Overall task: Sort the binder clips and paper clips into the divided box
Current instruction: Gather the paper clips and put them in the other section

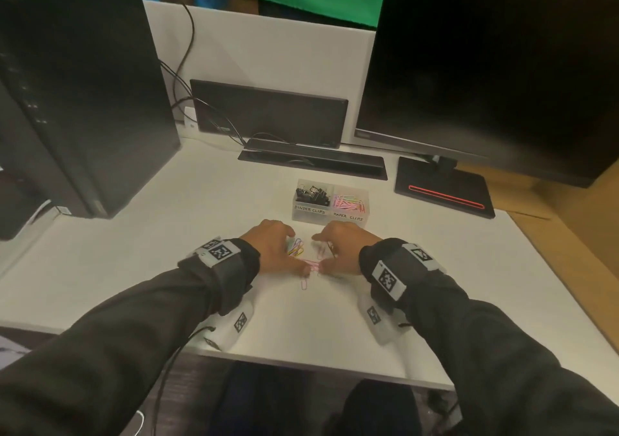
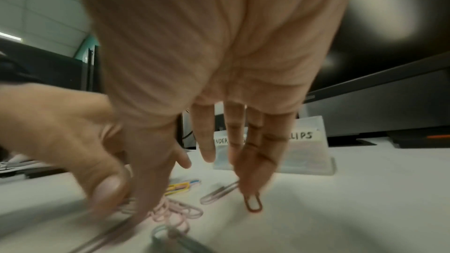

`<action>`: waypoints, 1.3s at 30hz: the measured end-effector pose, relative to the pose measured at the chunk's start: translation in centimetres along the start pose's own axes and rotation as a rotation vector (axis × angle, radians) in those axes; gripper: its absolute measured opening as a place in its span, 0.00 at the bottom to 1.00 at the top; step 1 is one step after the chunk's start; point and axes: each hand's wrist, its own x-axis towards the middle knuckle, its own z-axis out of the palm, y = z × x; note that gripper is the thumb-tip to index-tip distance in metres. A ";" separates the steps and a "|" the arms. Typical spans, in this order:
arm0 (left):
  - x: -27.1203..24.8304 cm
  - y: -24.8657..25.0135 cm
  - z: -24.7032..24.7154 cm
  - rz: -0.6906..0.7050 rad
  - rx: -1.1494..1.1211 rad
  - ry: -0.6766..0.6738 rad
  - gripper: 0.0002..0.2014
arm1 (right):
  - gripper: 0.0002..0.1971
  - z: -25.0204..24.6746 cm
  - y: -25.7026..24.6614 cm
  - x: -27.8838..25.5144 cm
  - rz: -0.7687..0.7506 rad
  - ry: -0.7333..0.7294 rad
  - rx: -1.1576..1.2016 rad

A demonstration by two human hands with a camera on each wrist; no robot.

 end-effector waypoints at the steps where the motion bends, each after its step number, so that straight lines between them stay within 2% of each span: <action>1: -0.2 0.4 0.2 0.006 0.058 -0.010 0.33 | 0.37 0.0 0.4 -0.4 -0.007 -0.049 -0.035; 3: -0.4 1.1 0.5 0.007 0.155 -0.050 0.29 | 0.44 0.1 0.7 -0.9 -0.005 -0.149 -0.111; 5: -0.3 1.7 0.4 0.007 0.146 -0.054 0.24 | 0.39 0.5 0.9 -0.8 -0.010 -0.181 -0.160; 7: 0.1 2.0 0.0 -0.002 0.102 -0.034 0.21 | 0.33 0.4 0.8 -0.4 -0.009 -0.140 -0.144; 9: 0.4 2.2 -0.4 0.005 0.064 -0.043 0.12 | 0.29 0.2 0.6 -0.2 -0.011 -0.090 -0.106; 12: 0.6 2.1 -0.3 0.038 0.068 -0.058 0.22 | 0.26 0.3 0.5 -0.3 -0.023 -0.025 -0.024; 14: 0.6 1.9 -0.1 0.039 0.053 -0.028 0.24 | 0.25 0.3 0.6 -0.8 -0.018 0.042 0.082; 17: 0.3 1.9 0.2 0.012 0.040 0.033 0.29 | 0.37 0.4 0.9 -1.8 0.039 -0.001 0.082; 18: 0.2 2.0 0.3 0.009 0.058 0.030 0.26 | 0.38 0.5 0.8 -1.9 0.062 -0.042 0.019; 19: 0.1 2.1 0.4 0.009 0.075 0.024 0.21 | 0.35 0.7 0.7 -1.8 0.074 -0.065 -0.035; 22: -0.1 2.8 0.8 -0.013 0.091 0.008 0.19 | 0.16 1.0 -0.2 -1.1 0.089 -0.023 -0.029; 23: -0.1 3.0 0.8 -0.014 0.082 0.014 0.18 | 0.15 1.1 -0.5 -0.8 0.107 -0.002 -0.009; 25: 0.1 3.4 0.7 -0.010 0.097 0.035 0.09 | 0.16 1.4 -1.1 -0.1 0.142 0.030 0.041; 28: 0.3 3.7 0.7 -0.029 0.108 0.055 0.12 | 0.15 2.0 -1.8 0.5 0.192 0.088 0.125; 34: 0.6 3.3 0.5 -0.059 0.105 0.023 0.11 | 0.17 2.1 -1.9 1.5 0.271 0.153 0.169; 39: 0.6 2.6 0.2 -0.066 0.155 0.035 0.14 | 0.19 1.3 -0.7 1.4 0.303 0.166 0.181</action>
